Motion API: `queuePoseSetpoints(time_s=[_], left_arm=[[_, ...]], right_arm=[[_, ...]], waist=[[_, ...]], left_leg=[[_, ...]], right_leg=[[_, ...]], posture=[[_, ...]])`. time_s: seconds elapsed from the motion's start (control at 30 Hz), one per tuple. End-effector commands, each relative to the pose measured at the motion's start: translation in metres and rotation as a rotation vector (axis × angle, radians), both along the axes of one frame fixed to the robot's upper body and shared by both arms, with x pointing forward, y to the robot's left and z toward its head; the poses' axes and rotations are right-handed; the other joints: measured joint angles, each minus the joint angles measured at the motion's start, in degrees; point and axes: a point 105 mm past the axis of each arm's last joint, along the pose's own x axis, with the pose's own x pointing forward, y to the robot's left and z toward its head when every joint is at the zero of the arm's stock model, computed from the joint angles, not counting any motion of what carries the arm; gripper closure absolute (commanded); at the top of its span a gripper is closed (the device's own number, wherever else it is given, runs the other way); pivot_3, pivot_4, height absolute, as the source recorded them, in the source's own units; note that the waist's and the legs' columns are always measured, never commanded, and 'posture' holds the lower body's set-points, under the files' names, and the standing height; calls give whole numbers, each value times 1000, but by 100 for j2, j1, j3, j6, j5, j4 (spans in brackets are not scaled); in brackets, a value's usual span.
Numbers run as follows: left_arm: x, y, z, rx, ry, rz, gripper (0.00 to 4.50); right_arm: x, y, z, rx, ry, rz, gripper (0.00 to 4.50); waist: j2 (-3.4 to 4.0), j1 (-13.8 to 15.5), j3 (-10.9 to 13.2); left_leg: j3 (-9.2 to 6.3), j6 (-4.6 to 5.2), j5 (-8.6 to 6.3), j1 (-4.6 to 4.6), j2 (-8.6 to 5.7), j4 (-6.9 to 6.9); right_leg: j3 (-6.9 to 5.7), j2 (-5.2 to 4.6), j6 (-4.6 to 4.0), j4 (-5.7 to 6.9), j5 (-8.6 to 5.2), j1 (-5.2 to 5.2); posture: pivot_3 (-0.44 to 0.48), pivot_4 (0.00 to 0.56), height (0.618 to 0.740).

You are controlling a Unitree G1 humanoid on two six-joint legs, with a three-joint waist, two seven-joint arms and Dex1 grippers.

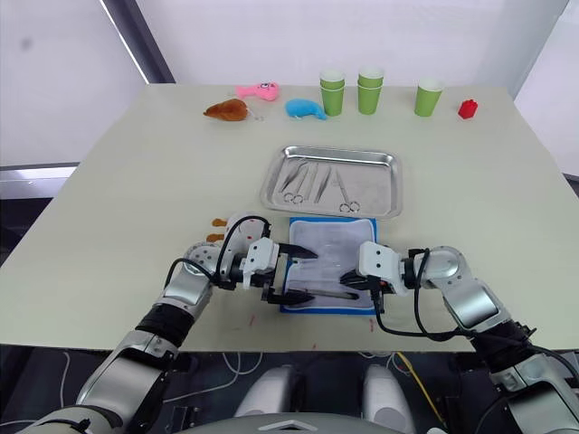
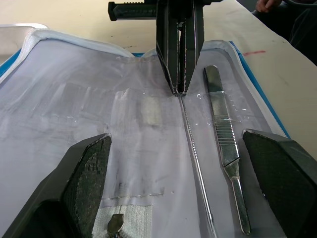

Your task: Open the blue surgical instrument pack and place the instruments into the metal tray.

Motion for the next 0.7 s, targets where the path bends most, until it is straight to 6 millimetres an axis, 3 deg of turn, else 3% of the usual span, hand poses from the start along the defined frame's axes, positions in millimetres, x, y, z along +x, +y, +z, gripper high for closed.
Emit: queuePoseSetpoints(time_s=[0.03,0.33,0.43,0.7], left_arm=[[-15,19,-43,158,129,38,0],[-16,18,-43,160,132,37,0],[-15,16,-43,154,134,36,0],[-16,15,-45,152,139,35,0]], right_arm=[[-6,-13,-19,-78,66,-30,4435],[-6,-12,-1,-69,28,-25,4435],[-5,-8,20,-35,-5,-20,4435],[-5,-11,41,-66,-64,-12,4435]], waist=[[0,4,0],[-1,10,5],[3,12,10],[11,16,17]], left_leg=[[0,0,0,0,0,-3],[-4,0,0,-4,-5,-21],[-13,0,0,-10,-5,-22],[-32,0,1,-21,-5,-23]], right_leg=[[0,-1,0,-1,0,0],[-7,-10,3,-9,-1,-4],[-17,-10,3,-9,-2,-7],[-36,-10,3,-10,-2,-10]], posture=[[0,150,739],[0,150,739],[0,150,739],[0,150,739]])
